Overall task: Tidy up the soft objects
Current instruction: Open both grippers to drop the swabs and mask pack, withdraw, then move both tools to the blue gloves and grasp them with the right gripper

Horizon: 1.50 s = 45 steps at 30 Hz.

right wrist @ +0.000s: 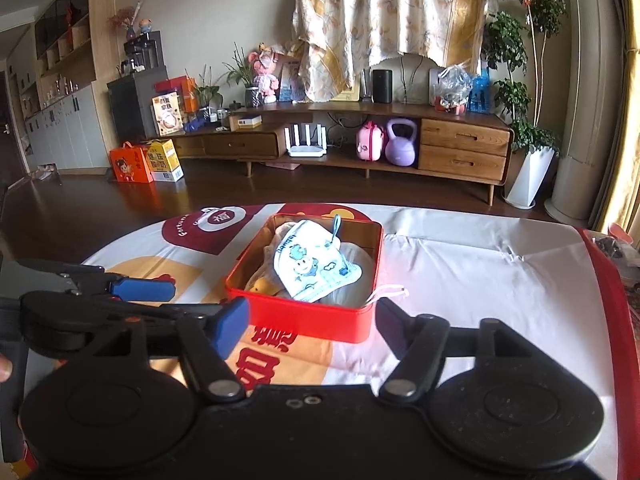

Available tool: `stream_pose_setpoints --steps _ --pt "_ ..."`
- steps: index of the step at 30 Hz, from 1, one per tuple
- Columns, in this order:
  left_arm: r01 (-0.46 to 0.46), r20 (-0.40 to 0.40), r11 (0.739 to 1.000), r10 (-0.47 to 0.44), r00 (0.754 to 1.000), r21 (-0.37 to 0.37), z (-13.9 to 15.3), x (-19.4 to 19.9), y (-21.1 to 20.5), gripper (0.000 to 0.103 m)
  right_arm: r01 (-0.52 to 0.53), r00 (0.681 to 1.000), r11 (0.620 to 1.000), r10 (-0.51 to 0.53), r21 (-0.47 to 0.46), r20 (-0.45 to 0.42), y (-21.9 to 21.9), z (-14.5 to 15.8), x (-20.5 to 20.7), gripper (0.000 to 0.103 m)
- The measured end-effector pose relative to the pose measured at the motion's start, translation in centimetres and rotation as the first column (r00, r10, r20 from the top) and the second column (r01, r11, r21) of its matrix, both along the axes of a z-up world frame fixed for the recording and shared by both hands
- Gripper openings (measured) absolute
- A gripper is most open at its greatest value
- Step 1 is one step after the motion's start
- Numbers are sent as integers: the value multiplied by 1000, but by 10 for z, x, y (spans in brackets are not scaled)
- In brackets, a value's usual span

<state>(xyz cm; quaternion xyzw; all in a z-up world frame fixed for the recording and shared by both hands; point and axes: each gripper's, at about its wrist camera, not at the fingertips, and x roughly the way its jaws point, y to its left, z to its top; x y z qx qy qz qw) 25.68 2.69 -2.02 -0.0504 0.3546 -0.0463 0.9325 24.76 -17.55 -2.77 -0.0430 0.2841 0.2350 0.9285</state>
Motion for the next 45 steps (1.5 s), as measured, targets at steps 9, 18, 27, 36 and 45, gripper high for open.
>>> stream_pose_setpoints --steps 9,18,27,36,45 --pt "17 32 1000 -18 999 10 12 -39 -14 72 2 1000 999 -3 36 17 -18 4 -43 86" --pt "48 36 999 -48 998 19 6 -71 -28 72 38 999 998 -38 59 -2 -45 -8 -68 94" --pt "30 38 1000 -31 999 7 -9 -88 -39 82 96 995 992 -94 76 -22 -68 -29 -87 102" --pt "5 22 1000 -5 1000 -16 -29 -93 -46 85 93 995 994 -90 58 -50 -69 -60 -106 103" --pt "6 -17 1000 -7 1000 -26 -57 -86 -55 85 69 995 998 -70 -11 -66 -51 -96 -124 103"
